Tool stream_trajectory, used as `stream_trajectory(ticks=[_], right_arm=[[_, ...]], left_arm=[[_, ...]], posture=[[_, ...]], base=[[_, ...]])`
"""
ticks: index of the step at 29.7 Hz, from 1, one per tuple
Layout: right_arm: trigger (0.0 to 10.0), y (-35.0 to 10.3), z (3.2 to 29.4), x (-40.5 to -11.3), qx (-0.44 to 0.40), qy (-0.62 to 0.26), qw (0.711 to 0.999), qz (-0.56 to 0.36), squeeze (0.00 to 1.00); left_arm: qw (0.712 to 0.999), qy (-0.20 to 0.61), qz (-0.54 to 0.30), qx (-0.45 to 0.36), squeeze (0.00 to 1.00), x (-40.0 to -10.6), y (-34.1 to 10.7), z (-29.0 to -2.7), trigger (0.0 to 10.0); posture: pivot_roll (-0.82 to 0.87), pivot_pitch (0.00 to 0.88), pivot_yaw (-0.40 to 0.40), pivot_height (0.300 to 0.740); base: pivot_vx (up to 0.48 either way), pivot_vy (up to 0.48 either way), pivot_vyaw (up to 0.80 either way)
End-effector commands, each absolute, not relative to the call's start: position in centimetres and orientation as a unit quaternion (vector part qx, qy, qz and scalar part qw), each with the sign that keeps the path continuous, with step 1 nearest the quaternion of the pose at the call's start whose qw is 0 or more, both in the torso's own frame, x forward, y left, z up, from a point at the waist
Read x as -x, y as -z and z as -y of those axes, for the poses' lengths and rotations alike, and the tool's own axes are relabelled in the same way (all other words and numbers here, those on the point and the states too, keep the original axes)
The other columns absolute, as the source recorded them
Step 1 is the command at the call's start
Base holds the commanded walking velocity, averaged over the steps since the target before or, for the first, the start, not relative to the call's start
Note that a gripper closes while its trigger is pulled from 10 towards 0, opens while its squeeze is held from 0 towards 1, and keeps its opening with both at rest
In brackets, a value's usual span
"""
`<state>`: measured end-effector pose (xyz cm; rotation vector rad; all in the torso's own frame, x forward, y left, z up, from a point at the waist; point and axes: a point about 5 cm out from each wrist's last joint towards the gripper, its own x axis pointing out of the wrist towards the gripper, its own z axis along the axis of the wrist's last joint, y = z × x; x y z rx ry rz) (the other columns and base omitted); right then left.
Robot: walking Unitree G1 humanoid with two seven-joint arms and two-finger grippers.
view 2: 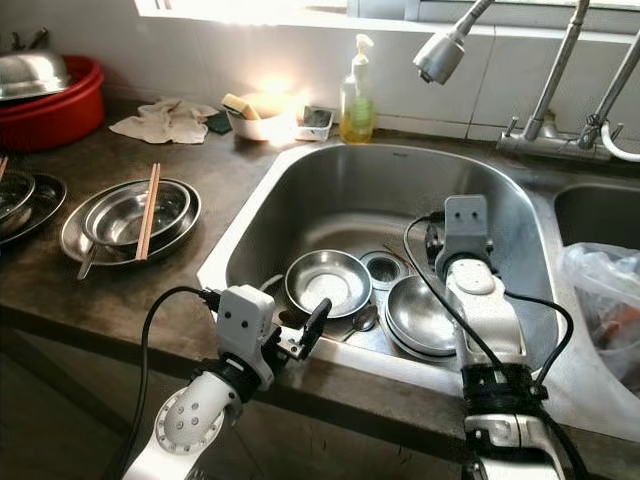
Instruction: Kitchen organization
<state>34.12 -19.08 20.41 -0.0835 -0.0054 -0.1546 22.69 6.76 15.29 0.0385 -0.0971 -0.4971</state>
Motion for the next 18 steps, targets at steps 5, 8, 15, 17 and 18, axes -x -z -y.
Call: stream_trajectory(ticks=[5, 8, 15, 17, 18], right_arm=[[10.0, -21.7, 17.6, -31.4, 0.05, 0.048, 0.995, 0.069, 0.0], [10.0, -22.0, 16.7, -29.8, 0.022, 0.016, 0.995, 0.098, 0.0], [10.0, -21.4, 15.5, -26.6, 0.017, -0.036, 0.992, 0.12, 0.0], [10.0, -21.0, 15.3, -26.0, 0.01, -0.046, 0.992, 0.118, 0.0], [10.0, -20.8, 15.2, -25.6, 0.007, -0.051, 0.992, 0.117, 0.0]], left_arm=[[0.969, 0.244, 0.029, -0.025, 0.0, -22.9, -14.4, -6.9, 10.0], [0.969, 0.243, 0.03, -0.026, 0.0, -22.9, -14.3, -7.0, 10.0], [0.969, 0.241, 0.04, -0.028, 0.0, -22.9, -14.5, -7.3, 10.0], [0.969, 0.239, 0.047, -0.029, 0.0, -22.9, -14.7, -7.4, 10.0], [0.97, 0.236, 0.051, -0.027, 0.0, -22.9, -14.8, -7.4, 10.0]], posture=[[0.05, 0.089, -0.021, 0.74], [0.05, 0.082, -0.019, 0.74], [0.04, 0.064, -0.012, 0.74], [0.04, 0.055, -0.014, 0.74], [0.04, 0.054, -0.014, 0.74]], base=[[0.0, 0.0, 0.0], [0.0, 0.0, 0.0], [0.0, 0.0, 0.0], [0.0, 0.0, 0.0], [0.0, 0.0, 0.0]])
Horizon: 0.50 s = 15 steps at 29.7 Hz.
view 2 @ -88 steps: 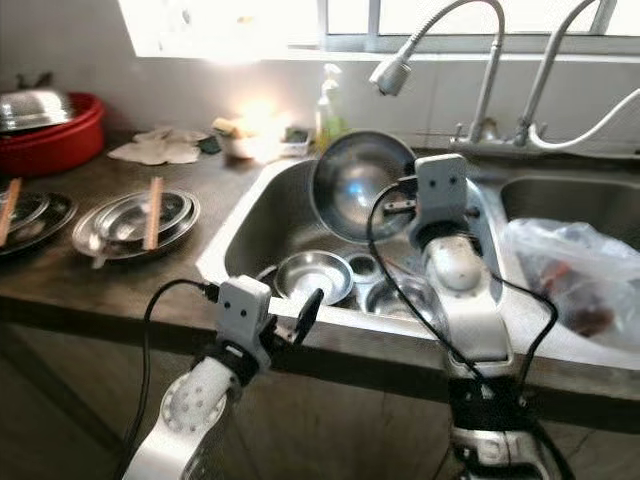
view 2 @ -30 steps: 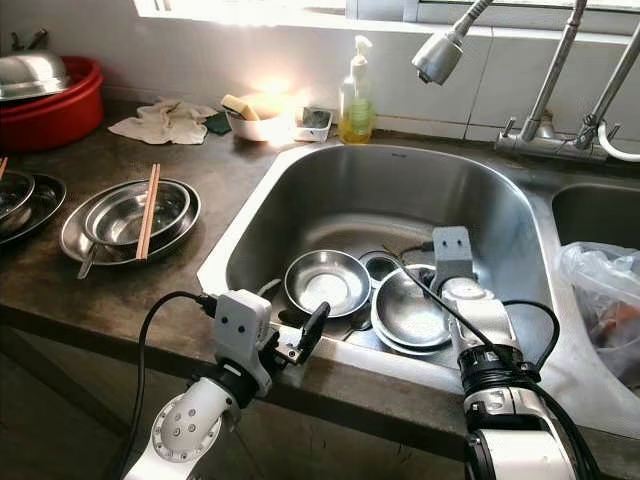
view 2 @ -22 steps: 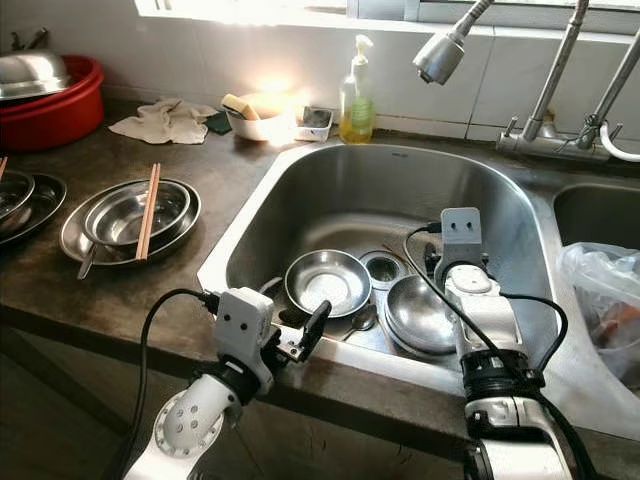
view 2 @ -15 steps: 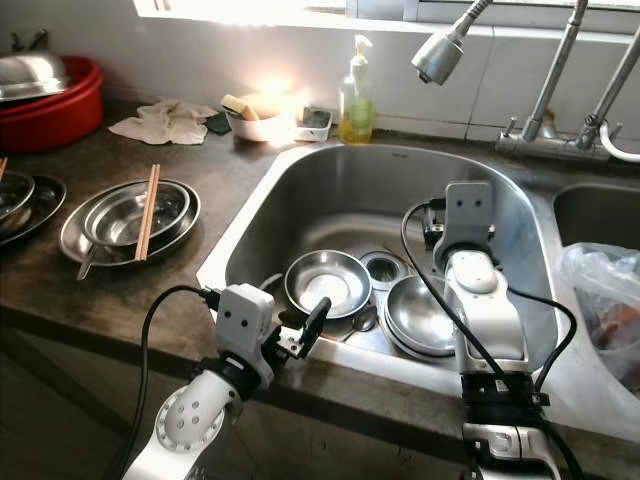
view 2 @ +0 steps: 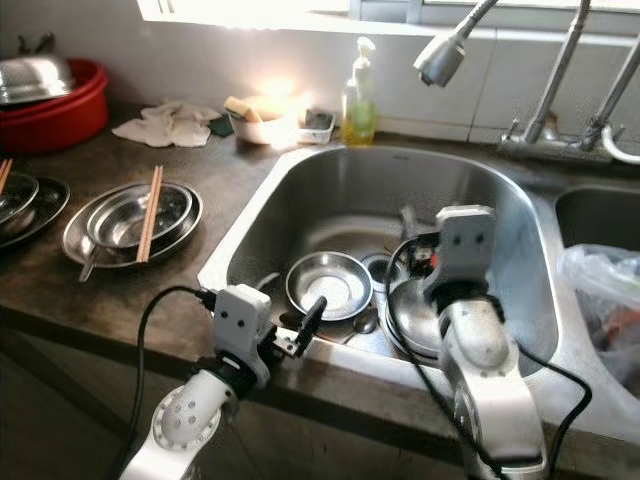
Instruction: Kitchen organization
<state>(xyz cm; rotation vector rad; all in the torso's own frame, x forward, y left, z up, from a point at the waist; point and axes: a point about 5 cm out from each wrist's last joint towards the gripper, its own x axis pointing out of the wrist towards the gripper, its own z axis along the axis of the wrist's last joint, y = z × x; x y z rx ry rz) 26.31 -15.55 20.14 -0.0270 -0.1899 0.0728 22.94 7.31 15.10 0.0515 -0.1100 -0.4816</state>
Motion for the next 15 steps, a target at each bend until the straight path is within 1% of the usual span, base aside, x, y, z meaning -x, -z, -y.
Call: stream_trajectory(ticks=[1, 6, 15], right_arm=[[10.0, -20.5, 15.1, -25.3, 0.005, -0.056, 0.992, 0.116, 0.0], [10.0, -19.7, 14.6, -24.1, -0.002, -0.067, 0.992, 0.107, 0.0], [10.0, -18.7, 14.3, -23.4, -0.004, -0.066, 0.993, 0.094, 0.0]], left_arm=[[0.97, 0.234, 0.056, -0.026, 0.0, -22.9, -15.0, -7.5, 10.0], [0.972, 0.224, 0.065, -0.033, 0.0, -22.7, -15.1, -7.7, 10.0], [0.971, 0.227, 0.058, -0.044, 0.0, -22.2, -14.5, -7.7, 10.0]], posture=[[0.04, 0.052, -0.013, 0.74], [0.04, 0.042, -0.012, 0.74], [0.03, 0.026, -0.011, 0.74]], base=[[0.0, 0.0, 0.0], [0.0, 0.0, 0.0], [0.0, 0.0, 0.0]])
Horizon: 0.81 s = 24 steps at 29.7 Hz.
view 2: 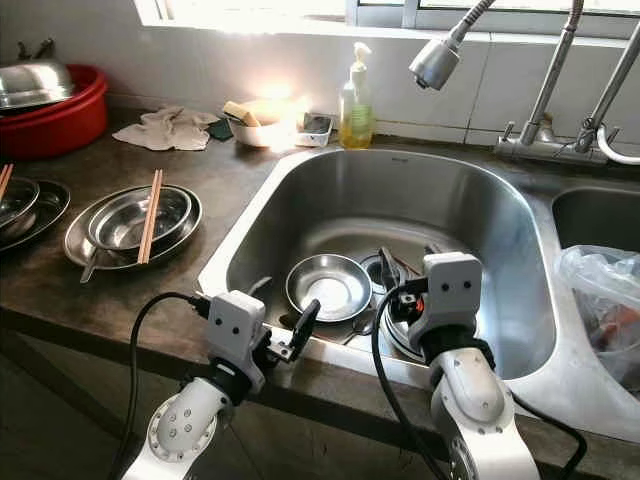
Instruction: Kitchen organization
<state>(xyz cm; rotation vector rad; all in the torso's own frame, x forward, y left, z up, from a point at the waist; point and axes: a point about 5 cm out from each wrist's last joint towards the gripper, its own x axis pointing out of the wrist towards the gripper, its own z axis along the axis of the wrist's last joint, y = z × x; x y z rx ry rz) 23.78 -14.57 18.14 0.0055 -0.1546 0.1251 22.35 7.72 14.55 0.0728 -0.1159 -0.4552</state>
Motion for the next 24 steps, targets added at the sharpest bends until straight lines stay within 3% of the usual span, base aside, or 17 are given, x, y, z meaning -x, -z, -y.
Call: stream_trajectory(ticks=[1, 24], right_arm=[[10.0, -18.59, 14.31, -23.42, -0.004, -0.066, 0.993, 0.093, 0.0], [10.0, -18.13, 13.57, -24.01, -0.007, -0.063, 0.994, 0.083, 0.0]], left_arm=[[0.971, 0.227, 0.058, -0.045, 0.0, -22.19, -14.44, -7.65, 10.0], [0.972, 0.22, 0.059, -0.051, 0.0, -22.56, -14.35, -7.53, 10.0]], posture=[[0.03, 0.026, -0.011, 0.74], [0.04, 0.041, -0.014, 0.74]], base=[[0.0, 0.0, 0.0], [-0.239, 0.0, 0.0]])
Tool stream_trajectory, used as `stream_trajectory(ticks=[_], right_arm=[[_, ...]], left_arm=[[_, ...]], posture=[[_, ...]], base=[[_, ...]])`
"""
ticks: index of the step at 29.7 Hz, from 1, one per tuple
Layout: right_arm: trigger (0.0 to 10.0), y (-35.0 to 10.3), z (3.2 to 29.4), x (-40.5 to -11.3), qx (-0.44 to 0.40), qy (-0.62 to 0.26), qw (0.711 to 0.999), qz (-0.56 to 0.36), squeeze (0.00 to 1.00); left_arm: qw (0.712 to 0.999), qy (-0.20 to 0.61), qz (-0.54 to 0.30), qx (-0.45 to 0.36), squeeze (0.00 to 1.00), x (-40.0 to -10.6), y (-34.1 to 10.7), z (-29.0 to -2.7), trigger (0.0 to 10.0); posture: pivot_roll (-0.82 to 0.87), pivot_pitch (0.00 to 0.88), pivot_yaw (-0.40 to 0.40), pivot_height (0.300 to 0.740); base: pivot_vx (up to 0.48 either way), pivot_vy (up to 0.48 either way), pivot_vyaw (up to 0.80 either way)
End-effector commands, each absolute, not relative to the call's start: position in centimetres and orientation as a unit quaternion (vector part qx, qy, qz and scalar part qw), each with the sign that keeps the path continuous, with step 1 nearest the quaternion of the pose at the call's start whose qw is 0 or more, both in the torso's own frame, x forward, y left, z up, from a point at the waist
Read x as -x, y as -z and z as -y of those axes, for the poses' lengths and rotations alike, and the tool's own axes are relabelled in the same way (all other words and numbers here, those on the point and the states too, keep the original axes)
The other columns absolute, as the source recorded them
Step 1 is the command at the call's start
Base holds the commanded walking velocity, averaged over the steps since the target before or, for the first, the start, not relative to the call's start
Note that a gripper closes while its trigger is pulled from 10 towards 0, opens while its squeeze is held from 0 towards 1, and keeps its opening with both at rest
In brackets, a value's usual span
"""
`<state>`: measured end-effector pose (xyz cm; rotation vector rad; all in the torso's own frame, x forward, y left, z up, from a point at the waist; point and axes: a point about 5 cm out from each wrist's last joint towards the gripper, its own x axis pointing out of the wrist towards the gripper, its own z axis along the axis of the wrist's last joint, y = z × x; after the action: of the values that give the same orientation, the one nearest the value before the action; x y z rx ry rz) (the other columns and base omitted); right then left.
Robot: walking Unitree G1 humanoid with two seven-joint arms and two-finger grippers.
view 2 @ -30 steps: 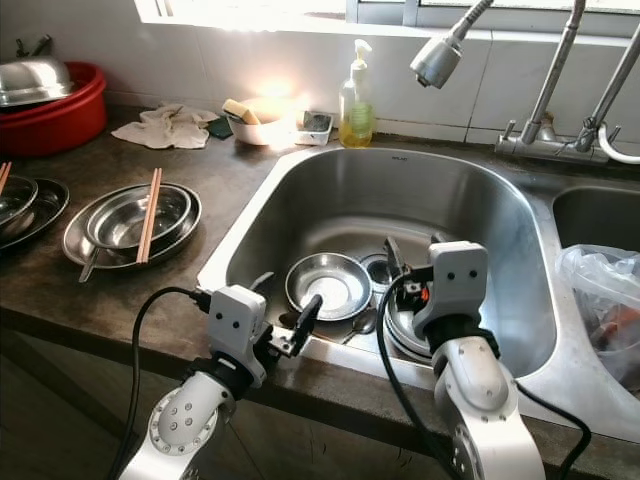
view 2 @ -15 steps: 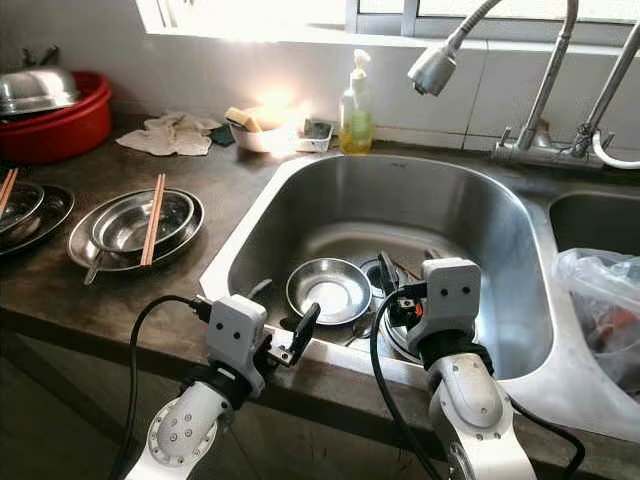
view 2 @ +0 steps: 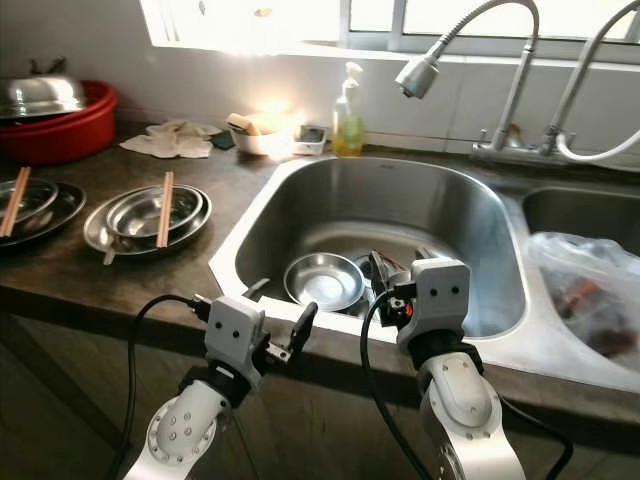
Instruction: Kitchen organization
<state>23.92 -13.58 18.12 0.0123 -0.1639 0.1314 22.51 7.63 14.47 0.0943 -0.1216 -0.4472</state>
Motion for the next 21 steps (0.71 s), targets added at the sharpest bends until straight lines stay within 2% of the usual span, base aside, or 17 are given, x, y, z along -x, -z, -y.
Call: stream_trajectory(ticks=[1, 21], right_arm=[[10.0, -18.12, 13.56, -24.02, -0.007, -0.063, 0.995, 0.083, 0.0], [10.0, -18.07, 13.35, -24.15, -0.007, -0.061, 0.995, 0.082, 0.0]], left_arm=[[0.973, 0.216, 0.062, -0.053, 0.0, -22.57, -14.41, -7.59, 10.0], [0.974, 0.215, 0.058, -0.052, 0.0, -22.61, -14.3, -7.59, 10.0]], posture=[[0.04, 0.043, -0.014, 0.74], [0.04, 0.047, -0.011, 0.74]], base=[[0.244, 0.0, 0.0], [-0.343, 0.0, 0.0]])
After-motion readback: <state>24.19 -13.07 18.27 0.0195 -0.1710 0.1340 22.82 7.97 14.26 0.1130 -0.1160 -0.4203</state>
